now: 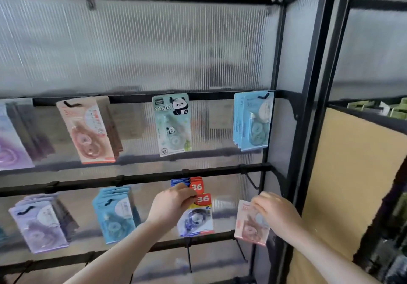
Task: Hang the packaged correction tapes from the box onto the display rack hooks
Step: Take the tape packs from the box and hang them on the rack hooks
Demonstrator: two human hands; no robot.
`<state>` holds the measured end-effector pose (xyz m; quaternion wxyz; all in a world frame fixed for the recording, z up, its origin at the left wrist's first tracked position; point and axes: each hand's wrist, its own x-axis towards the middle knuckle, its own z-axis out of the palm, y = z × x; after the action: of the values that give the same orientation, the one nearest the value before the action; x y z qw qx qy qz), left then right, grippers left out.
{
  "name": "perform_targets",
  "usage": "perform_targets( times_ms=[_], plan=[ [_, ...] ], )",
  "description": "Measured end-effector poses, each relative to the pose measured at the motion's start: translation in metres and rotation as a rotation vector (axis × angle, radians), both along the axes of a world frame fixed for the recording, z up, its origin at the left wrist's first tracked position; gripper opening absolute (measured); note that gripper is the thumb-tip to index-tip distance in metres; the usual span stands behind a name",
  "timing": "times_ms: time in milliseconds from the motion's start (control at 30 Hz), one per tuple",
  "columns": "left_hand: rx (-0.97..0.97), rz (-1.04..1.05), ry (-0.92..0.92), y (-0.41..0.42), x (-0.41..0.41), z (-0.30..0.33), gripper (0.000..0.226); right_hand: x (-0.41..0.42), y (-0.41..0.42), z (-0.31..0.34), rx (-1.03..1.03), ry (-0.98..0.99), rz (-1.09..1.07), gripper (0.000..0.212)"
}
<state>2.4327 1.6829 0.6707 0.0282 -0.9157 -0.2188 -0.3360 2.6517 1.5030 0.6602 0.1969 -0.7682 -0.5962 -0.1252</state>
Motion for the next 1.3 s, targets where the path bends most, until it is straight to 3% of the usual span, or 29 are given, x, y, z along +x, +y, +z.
perform_targets(
  times_ms=[133, 267, 400, 567, 967, 1133, 1300],
  plan=[
    [-0.091, 0.045, 0.032, 0.01, 0.004, -0.003, 0.016, 0.007, 0.01, 0.007, 0.044, -0.022, -0.041, 0.009],
    [-0.122, 0.03, 0.062, 0.013, 0.007, -0.01, 0.015, 0.015, 0.012, 0.015, 0.084, -0.043, -0.021, 0.027],
    [-0.097, 0.004, 0.06, 0.018, 0.009, -0.009, 0.019, 0.027, 0.022, 0.02, 0.148, 0.029, -0.032, 0.004],
    [-0.109, -0.034, 0.061, 0.026, 0.008, -0.011, 0.045, 0.035, 0.033, 0.022, 0.127, 0.051, -0.051, 0.017],
    [-0.226, -0.005, 0.09, 0.028, 0.011, -0.003, 0.043, 0.051, 0.03, 0.022, -0.007, 0.129, 0.011, 0.022],
    [-0.306, 0.004, 0.058, 0.029, 0.015, -0.005, 0.016, 0.057, 0.025, 0.023, -0.105, 0.141, 0.048, 0.03],
    [-0.292, 0.03, 0.078, 0.035, 0.013, -0.01, 0.018, 0.062, 0.026, 0.022, -0.132, 0.162, 0.087, 0.032]
  ],
)
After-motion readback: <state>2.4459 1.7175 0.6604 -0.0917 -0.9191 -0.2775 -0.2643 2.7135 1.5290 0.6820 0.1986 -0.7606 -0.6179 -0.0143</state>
